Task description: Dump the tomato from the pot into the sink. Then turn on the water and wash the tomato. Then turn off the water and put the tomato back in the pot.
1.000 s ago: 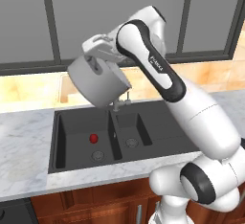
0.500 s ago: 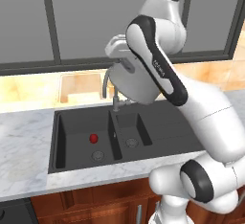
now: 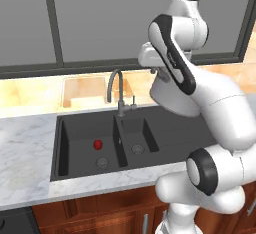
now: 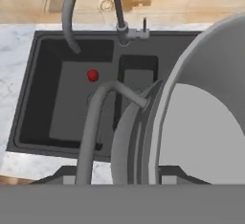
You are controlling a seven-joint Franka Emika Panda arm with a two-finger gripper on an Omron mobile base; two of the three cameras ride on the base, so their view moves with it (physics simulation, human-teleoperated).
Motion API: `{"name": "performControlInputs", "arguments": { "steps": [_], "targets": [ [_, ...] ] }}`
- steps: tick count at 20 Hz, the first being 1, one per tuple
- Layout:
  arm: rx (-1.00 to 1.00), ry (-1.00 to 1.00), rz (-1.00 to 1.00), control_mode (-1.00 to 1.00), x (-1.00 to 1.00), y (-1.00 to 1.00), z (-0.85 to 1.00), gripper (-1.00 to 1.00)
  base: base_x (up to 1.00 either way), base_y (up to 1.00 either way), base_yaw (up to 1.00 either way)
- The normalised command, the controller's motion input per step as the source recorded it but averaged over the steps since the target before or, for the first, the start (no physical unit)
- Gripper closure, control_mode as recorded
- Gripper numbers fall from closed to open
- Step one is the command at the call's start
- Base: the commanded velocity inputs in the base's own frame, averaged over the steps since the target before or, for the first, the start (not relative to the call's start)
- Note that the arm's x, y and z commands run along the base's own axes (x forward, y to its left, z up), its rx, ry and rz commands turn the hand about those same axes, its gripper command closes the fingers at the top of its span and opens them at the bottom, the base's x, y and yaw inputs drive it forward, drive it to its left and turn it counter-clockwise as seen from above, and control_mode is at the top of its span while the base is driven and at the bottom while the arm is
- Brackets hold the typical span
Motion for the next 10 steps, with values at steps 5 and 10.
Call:
{"name": "performControlInputs", "arguments": {
  "steps": [5, 10],
  "targets": [
    [-0.01, 0.26, -0.19, -1.0, 0.21, -1.0, -0.56, 1.0, 0.0, 0.0, 0.0],
    [-0.06, 0.16, -0.18, -1.0, 0.03, -1.0, -0.38, 1.0, 0.0, 0.0, 0.0]
  ]
}}
